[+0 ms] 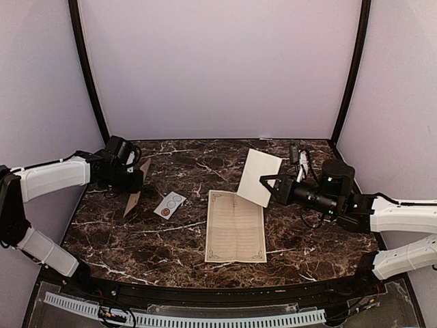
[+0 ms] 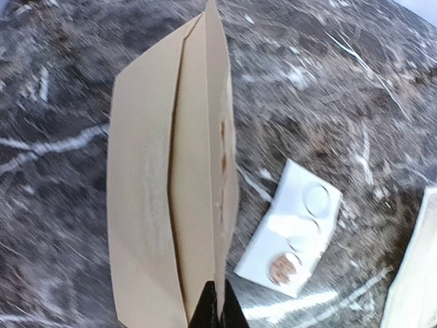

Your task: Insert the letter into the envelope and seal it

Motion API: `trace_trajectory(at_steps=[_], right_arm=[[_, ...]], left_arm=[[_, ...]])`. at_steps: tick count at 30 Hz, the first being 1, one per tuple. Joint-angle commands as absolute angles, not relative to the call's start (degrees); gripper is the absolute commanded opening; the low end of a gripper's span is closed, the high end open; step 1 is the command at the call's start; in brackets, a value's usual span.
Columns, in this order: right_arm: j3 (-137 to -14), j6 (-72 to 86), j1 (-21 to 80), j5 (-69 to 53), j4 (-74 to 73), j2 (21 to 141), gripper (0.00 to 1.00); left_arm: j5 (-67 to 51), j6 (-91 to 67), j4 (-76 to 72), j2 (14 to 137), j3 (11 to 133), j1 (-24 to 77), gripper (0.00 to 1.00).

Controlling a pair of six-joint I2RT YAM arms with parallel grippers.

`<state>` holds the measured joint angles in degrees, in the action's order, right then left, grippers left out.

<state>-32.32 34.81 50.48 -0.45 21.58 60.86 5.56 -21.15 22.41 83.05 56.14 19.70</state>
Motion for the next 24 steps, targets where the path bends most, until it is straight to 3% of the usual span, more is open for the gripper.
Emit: trace_trajectory(at_steps=[1, 8, 15, 24], right_arm=[[-32.08, 35.68, 50.01, -2.53, 24.98, 61.91, 0.0], [-31.39, 37.2, 50.01, -4.17, 26.59, 62.13, 0.0], [-30.72, 38.18, 50.01, -4.38, 26.7, 61.41, 0.0], [-30.45, 38.5, 50.01, -4.39, 25.86, 60.85, 0.0]], left_arm=[[2.71, -35.4, 28.19, 75.51, 48.27, 28.71, 0.0], [7.03, -54.46, 28.8, 67.69, 43.31, 45.77, 0.0], [12.23, -67.5, 26.68, 71.54, 45.48, 60.76, 0.0], [12.2, -71.94, 15.96, 82.04, 50.64, 67.62, 0.0]])
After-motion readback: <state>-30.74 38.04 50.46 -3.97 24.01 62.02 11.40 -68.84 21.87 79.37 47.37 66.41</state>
